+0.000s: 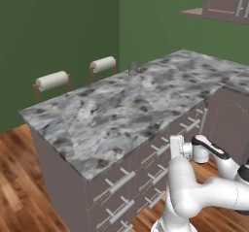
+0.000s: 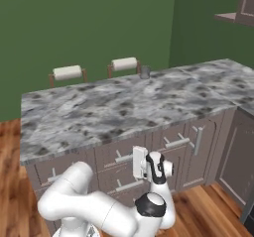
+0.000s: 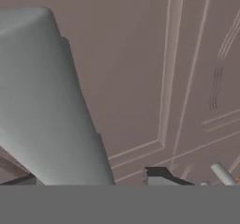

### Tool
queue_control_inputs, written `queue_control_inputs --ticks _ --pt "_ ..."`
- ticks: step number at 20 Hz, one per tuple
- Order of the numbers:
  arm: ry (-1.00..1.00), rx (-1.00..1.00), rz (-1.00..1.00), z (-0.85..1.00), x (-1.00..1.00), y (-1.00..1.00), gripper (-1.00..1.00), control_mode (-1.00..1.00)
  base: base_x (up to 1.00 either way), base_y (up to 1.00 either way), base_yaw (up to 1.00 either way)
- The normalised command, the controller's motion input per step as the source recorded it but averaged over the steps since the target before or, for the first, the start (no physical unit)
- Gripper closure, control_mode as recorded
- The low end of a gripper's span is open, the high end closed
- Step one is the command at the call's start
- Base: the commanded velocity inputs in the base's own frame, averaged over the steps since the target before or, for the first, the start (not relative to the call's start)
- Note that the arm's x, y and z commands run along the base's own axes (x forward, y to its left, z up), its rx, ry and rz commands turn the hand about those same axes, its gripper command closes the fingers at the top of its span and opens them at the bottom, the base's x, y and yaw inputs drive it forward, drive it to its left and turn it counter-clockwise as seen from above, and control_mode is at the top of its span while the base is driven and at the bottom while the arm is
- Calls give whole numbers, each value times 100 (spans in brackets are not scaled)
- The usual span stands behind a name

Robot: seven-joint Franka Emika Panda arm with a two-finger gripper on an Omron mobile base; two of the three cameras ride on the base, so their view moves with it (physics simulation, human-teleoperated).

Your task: Take a straw from the drawer in front and place it inside the glass cup on the dining counter.

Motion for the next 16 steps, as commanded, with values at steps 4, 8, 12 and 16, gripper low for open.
queue_control_inputs --ticks 4,8,12,16 --pt "0 0 -17 -36 0 -2 100 -100 0 0 0" --pt "0 0 -23 -71 -7 -68 100 -100 0 0 0" --pt "0 0 -18 -80 -29 -100 100 -100 0 0 0" --pt "0 0 -10 -77 -36 -100 100 -100 0 0 0"
